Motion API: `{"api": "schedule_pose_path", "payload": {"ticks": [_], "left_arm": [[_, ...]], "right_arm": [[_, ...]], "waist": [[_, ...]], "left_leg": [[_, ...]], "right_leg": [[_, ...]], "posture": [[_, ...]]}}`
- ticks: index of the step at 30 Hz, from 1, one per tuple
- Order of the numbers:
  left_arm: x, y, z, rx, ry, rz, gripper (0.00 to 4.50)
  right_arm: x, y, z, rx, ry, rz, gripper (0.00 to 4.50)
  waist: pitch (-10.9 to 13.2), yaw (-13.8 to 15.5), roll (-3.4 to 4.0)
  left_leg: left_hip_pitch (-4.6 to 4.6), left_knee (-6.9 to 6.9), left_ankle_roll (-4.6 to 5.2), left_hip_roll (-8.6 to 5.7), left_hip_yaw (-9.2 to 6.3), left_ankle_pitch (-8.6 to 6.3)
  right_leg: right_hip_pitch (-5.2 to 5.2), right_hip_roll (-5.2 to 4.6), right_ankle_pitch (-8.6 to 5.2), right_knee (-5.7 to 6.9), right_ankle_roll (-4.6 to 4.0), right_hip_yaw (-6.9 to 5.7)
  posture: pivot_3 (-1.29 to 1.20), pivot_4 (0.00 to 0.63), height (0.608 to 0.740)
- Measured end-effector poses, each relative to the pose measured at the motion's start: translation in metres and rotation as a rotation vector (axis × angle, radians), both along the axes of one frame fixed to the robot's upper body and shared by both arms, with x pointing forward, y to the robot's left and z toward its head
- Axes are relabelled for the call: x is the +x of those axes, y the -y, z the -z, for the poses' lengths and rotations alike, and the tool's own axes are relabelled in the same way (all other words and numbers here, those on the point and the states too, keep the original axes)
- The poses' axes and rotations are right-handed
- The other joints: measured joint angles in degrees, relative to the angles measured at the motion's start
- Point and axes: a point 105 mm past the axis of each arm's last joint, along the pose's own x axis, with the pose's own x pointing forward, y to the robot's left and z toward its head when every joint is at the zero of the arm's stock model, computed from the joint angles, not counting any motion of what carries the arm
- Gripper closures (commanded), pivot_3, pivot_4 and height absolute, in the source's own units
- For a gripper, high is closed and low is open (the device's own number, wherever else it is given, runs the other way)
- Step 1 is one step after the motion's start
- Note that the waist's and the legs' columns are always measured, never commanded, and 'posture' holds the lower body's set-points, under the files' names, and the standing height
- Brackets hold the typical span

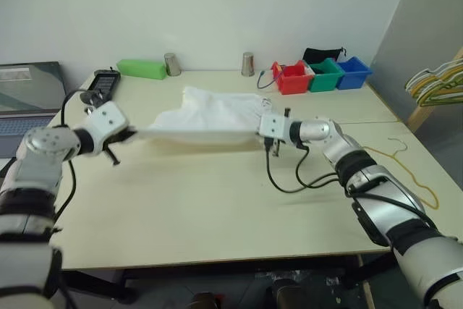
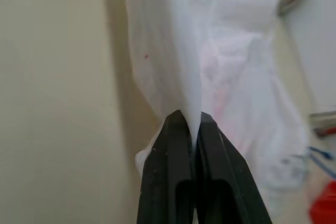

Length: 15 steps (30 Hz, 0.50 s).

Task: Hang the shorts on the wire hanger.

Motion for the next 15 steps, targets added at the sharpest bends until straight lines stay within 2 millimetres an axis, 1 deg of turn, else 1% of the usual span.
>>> {"api": "schedule_pose_path", "payload": {"ticks": [1, 2, 3, 4, 5, 6, 8, 12, 14, 15], "left_arm": [[-0.018, 0.003, 0.011, 0.009, -0.085, 0.042, 4.49], [-0.031, 0.009, 0.019, 0.005, -0.154, 0.083, 4.49], [-0.048, 0.018, 0.032, -0.017, -0.242, 0.129, 4.49], [-0.058, 0.022, 0.036, -0.015, -0.288, 0.155, 4.49], [-0.075, 0.027, 0.042, -0.014, -0.365, 0.191, 4.49], [-0.084, 0.032, 0.043, -0.011, -0.405, 0.217, 4.49], [-0.096, 0.042, 0.041, -0.015, -0.445, 0.262, 4.49], [-0.114, 0.052, 0.037, -0.026, -0.510, 0.304, 4.49], [-0.129, 0.058, 0.035, -0.032, -0.574, 0.348, 4.49], [-0.141, 0.064, 0.033, -0.045, -0.629, 0.386, 4.49]], "right_arm": [[-0.010, 0.006, 0.011, -0.031, -0.043, -0.023, 4.50], [-0.018, 0.010, 0.019, -0.051, -0.078, -0.037, 4.50], [-0.029, 0.015, 0.035, -0.083, -0.143, -0.047, 4.50], [-0.035, 0.013, 0.038, -0.089, -0.155, -0.061, 4.50], [-0.040, 0.015, 0.039, -0.099, -0.155, -0.073, 4.50], [-0.044, 0.018, 0.038, -0.118, -0.158, -0.079, 4.50], [-0.053, 0.024, 0.035, -0.151, -0.179, -0.099, 4.50], [-0.080, 0.031, 0.032, -0.181, -0.273, -0.161, 4.50], [-0.099, 0.038, 0.027, -0.205, -0.324, -0.212, 4.50], [-0.112, 0.047, 0.025, -0.236, -0.367, -0.243, 4.50]], "waist": [[0.00, 0.24, 0.00], [0.01, 0.46, 0.02], [0.08, 0.93, 0.08], [0.09, 0.97, 0.07], [0.09, 1.09, 0.09], [0.11, 1.32, 0.13], [0.10, 2.10, 0.12], [0.10, 2.93, 0.12], [0.09, 3.36, 0.10], [0.10, 3.63, 0.11]], "left_leg": [[0.04, 0.00, 0.07, 0.03, -0.03, -0.07], [0.14, -0.01, 0.15, 0.03, -0.01, -0.13], [0.13, 0.05, 0.17, 0.00, 0.00, -0.14], [0.10, 0.05, 0.17, 0.08, -0.06, -0.14], [0.19, 0.06, 0.18, 0.08, -0.04, -0.15], [0.25, 0.06, 0.18, 0.08, -0.03, -0.15], [0.36, 0.04, 0.18, 0.11, -0.01, -0.15], [0.48, 0.04, 0.23, 0.11, 0.11, -0.18], [0.42, 0.05, 0.31, 0.13, 0.15, -0.23], [0.42, 0.05, 0.39, 0.13, 0.24, -0.28]], "right_leg": [[0.08, 0.00, -0.10, -0.01, -0.01, -0.01], [0.14, 0.00, -0.14, -0.02, -0.03, 0.00], [0.13, -0.01, -0.18, 0.06, -0.09, -0.05], [0.11, 0.05, -0.17, 0.03, -0.10, -0.06], [0.19, 0.09, -0.21, 0.07, -0.15, -0.06], [0.22, 0.09, -0.23, 0.07, -0.16, -0.06], [0.32, 0.15, -0.44, 0.04, -0.02, -0.08], [0.44, 0.16, -0.53, 0.03, -0.11, -0.03], [0.40, 0.16, -0.54, -0.05, -0.13, -0.02], [0.40, 0.14, -0.59, -0.06, -0.09, 0.04]], "posture": [[0.09, 0.029, 0.740], [0.09, 0.029, 0.740], [0.09, 0.029, 0.740], [0.08, 0.030, 0.740], [0.08, 0.030, 0.740], [0.08, 0.030, 0.740], [0.07, 0.029, 0.740], [0.06, 0.027, 0.740], [0.05, 0.026, 0.740], [0.05, 0.026, 0.740]]}}
